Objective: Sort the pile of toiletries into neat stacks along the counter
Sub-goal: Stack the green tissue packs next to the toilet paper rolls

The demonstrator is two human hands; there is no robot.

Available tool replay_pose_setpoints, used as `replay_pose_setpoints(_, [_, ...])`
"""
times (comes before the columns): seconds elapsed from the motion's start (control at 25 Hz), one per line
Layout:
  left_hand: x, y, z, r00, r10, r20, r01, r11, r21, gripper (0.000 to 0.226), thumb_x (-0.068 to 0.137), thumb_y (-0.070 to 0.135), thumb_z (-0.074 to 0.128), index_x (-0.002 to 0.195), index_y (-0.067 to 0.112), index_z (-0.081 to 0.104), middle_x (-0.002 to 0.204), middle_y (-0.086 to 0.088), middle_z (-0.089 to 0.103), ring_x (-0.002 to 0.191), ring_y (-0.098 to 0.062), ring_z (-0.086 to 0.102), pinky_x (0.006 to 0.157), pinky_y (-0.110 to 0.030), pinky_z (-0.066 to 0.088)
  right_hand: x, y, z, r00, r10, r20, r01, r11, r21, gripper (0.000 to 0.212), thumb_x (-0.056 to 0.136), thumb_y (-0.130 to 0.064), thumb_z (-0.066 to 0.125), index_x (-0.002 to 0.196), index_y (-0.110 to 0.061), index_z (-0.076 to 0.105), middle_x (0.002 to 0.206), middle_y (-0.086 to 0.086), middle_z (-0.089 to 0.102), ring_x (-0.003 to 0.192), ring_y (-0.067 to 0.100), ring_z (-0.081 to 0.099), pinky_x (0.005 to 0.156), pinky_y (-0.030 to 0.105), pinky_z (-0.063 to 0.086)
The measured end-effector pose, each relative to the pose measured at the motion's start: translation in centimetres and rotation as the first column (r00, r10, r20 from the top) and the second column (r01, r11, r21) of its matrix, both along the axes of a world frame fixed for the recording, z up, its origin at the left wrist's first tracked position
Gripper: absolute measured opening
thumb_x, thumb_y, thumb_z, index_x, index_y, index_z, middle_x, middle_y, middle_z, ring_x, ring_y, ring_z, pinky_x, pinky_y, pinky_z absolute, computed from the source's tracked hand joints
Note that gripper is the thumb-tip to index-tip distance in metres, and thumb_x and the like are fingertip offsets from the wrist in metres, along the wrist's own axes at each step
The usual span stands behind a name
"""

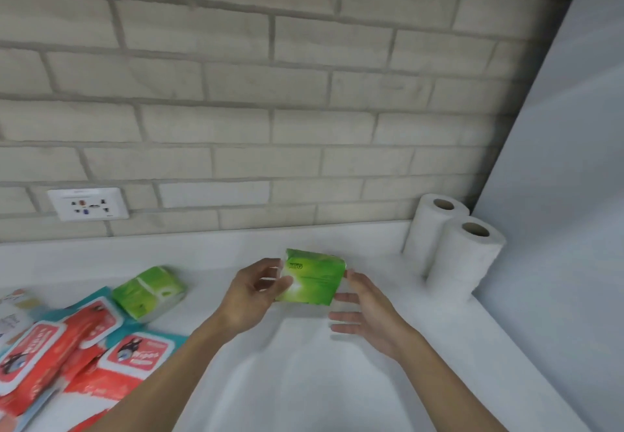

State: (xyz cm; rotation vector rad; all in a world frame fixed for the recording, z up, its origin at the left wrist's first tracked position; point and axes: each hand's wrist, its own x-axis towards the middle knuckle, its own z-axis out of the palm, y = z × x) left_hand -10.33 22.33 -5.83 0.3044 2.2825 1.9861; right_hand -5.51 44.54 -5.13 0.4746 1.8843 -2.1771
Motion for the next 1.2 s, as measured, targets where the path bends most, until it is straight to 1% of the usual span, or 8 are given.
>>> replay_pose_setpoints(0.16, [-1.6,4.1,-0.1,0.994,-0.094,-0.054,0.091,0.994,-0.053,0.028,0.082,0.021,0.074,0.109,0.025,0.070,0.107,0.010,0.072,0.097,-0.010,0.069,0.088,-0.028,0.052,-1.6,3.8,1.1,0.999,-0.019,0.036,0.025,0.986,-0.164,0.036,0.094,-0.053,0.051,0.116,-0.025,0.058,0.120,0.020,0.059,0.097,0.044,0.068,0.094,0.050,0.053])
replay_pose_setpoints(0.44, [-4.5,10.3,-1.9,0.993,-0.110,-0.035,0.104,0.986,-0.130,0.041,0.085,0.018,0.071,0.108,0.052,0.066,0.116,0.023,0.059,0.105,-0.005,0.060,0.086,-0.031,0.053,-5.0,7.6,-3.0,0.945,-0.282,-0.164,0.250,0.950,-0.189,0.019,0.091,-0.006,0.063,0.109,0.000,0.062,0.120,0.024,0.060,0.101,0.030,0.069,0.091,0.036,0.056])
replay_pose_setpoints(0.6, [-6.1,13.0,-2.6,0.990,-0.113,0.085,0.122,0.988,-0.099,0.055,0.083,0.007,0.069,0.121,0.044,0.058,0.112,0.014,0.067,0.092,-0.006,0.067,0.080,-0.019,0.051,-6.3,9.0,-4.4,0.904,-0.332,-0.269,0.348,0.937,0.014,0.016,0.087,-0.010,0.070,0.102,-0.015,0.069,0.112,0.009,0.066,0.092,0.017,0.070,0.083,0.022,0.056])
replay_pose_setpoints(0.72, [-7.3,14.6,-3.2,0.965,-0.166,0.205,0.174,0.985,-0.020,0.067,0.072,0.003,0.070,0.132,0.028,0.054,0.121,0.007,0.066,0.102,-0.012,0.067,0.098,-0.031,0.049,-7.1,10.1,-5.0,0.891,-0.342,-0.300,0.401,0.901,0.164,0.016,0.088,-0.012,0.069,0.100,-0.021,0.067,0.100,-0.003,0.068,0.075,0.006,0.063,0.061,0.008,0.047])
replay_pose_setpoints(0.8, [-7.7,15.9,-3.3,0.959,-0.205,0.194,0.205,0.979,0.022,0.052,0.074,0.000,0.068,0.122,0.021,0.064,0.121,0.003,0.067,0.107,-0.015,0.066,0.101,-0.034,0.048,-7.8,10.9,-5.9,0.886,-0.337,-0.319,0.415,0.883,0.220,0.019,0.088,-0.010,0.068,0.100,-0.025,0.066,0.103,0.002,0.068,0.075,0.011,0.062,0.063,0.014,0.048])
replay_pose_setpoints(0.92, [-7.9,17.7,-3.5,0.980,-0.160,0.119,0.169,0.983,-0.068,0.051,0.085,-0.002,0.061,0.094,0.047,0.071,0.101,0.017,0.072,0.091,-0.013,0.068,0.085,-0.027,0.048,-8.6,11.9,-7.0,0.876,-0.308,-0.371,0.435,0.835,0.335,0.026,0.088,-0.005,0.065,0.103,-0.026,0.060,0.106,0.000,0.065,0.085,0.013,0.063,0.070,0.014,0.051])
replay_pose_setpoints(1.04, [-8.3,19.2,-4.8,0.991,-0.079,0.105,0.095,0.983,-0.159,0.057,0.085,0.006,0.063,0.075,0.063,0.064,0.087,0.006,0.073,0.079,-0.023,0.069,0.073,-0.027,0.050,-9.0,12.8,-7.8,0.892,-0.235,-0.387,0.411,0.776,0.478,0.029,0.090,-0.007,0.062,0.110,-0.026,0.057,0.111,-0.005,0.062,0.102,0.013,0.061,0.089,0.022,0.050])
replay_pose_setpoints(1.2, [-8.0,20.7,-5.8,0.999,-0.014,0.041,0.022,0.977,-0.213,0.039,0.083,0.007,0.066,0.085,0.046,0.064,0.080,0.015,0.073,0.078,-0.018,0.071,0.068,-0.023,0.056,-9.2,13.7,-8.8,0.914,-0.110,-0.390,0.371,0.617,0.694,0.028,0.092,-0.006,0.057,0.118,-0.017,0.059,0.117,-0.005,0.057,0.109,0.011,0.052,0.093,0.013,0.034])
